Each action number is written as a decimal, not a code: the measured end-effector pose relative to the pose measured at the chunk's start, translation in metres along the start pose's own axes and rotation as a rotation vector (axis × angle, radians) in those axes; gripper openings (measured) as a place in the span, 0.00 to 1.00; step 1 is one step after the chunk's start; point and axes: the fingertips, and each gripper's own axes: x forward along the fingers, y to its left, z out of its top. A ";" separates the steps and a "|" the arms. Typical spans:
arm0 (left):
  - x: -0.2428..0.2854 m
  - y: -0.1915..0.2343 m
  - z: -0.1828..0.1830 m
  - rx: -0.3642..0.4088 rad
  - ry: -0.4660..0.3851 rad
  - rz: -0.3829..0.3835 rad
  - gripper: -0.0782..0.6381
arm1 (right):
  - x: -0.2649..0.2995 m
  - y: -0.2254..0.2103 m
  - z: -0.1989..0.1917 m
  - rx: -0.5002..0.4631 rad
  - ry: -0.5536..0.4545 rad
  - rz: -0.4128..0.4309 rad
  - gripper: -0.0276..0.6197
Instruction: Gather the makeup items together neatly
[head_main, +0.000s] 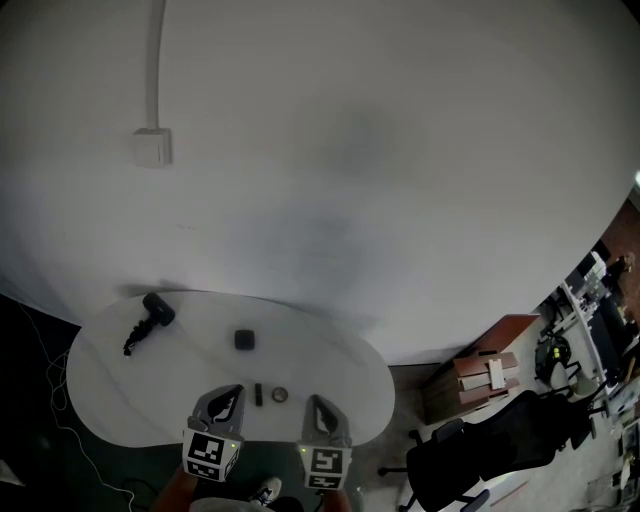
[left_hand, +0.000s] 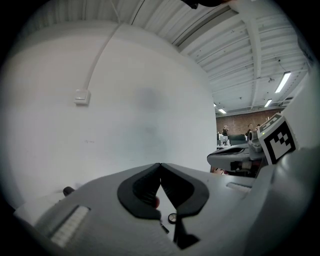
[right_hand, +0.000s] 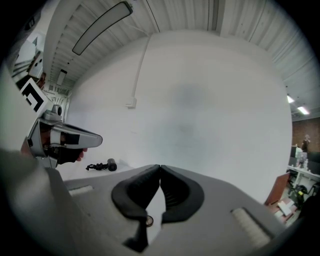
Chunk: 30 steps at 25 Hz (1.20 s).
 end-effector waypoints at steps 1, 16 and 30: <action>0.000 -0.003 0.000 0.000 -0.002 0.000 0.12 | -0.002 -0.001 0.000 -0.001 -0.001 0.003 0.05; -0.003 -0.001 -0.004 -0.016 -0.002 0.058 0.12 | 0.007 0.011 -0.005 -0.005 0.001 0.088 0.05; 0.013 0.092 -0.031 -0.073 0.056 0.158 0.12 | 0.098 0.066 -0.012 -0.003 0.072 0.204 0.05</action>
